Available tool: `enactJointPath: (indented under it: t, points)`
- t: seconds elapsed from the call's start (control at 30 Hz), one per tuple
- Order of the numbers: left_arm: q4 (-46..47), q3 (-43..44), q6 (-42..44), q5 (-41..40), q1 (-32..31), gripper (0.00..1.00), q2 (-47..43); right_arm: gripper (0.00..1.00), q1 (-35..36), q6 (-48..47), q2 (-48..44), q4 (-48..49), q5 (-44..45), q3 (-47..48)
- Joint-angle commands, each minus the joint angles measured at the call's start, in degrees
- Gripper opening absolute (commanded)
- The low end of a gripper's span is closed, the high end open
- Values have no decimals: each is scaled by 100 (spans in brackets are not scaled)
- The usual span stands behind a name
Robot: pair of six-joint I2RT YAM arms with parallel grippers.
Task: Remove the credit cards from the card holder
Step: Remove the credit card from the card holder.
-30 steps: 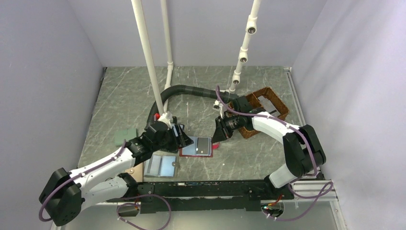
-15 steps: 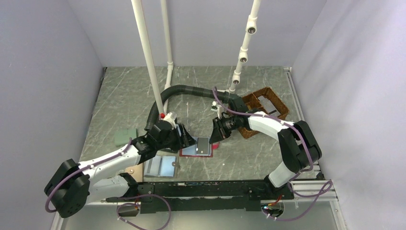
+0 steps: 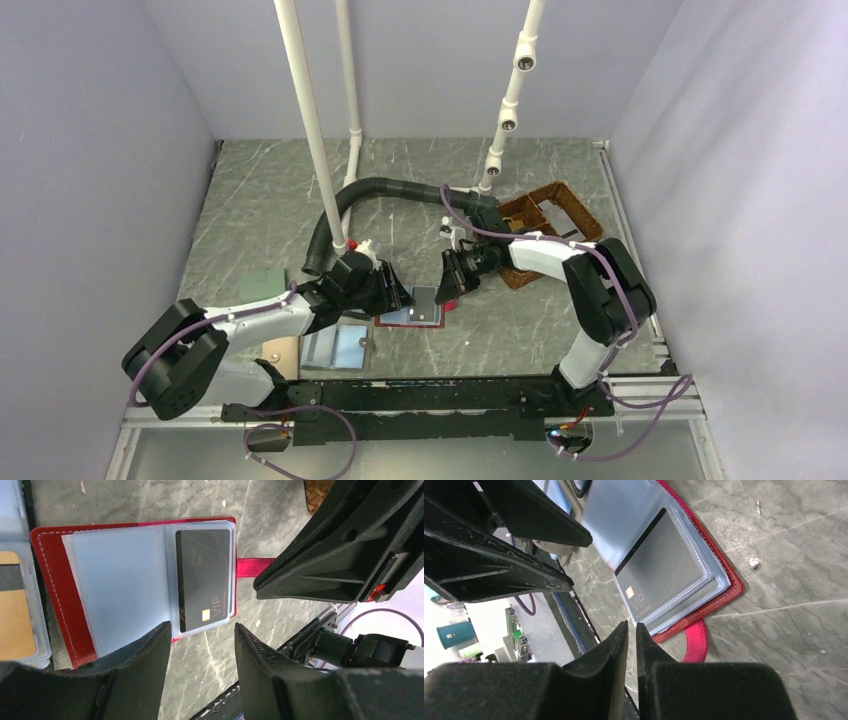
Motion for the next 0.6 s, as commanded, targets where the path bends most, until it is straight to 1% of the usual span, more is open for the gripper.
enactJointPath:
  t: [0.0,0.23,0.3,0.43,0.57]
  points:
    - [404,249,121,106,-26,54,219,13,94,153,225,147,63,240]
    - [312,338,22,87,19,55,655,10,181,124,790,-111,122,639]
    - [301,308,-42,115,79,56,705,10,192,107,885,-157,291,656]
    - [365,235,-147,252,231,56,767,8,250,-26,1108,-434,952,742]
    - [594,169,-238,451,340,56,884,8,257,-79,1170,-566,1165,801]
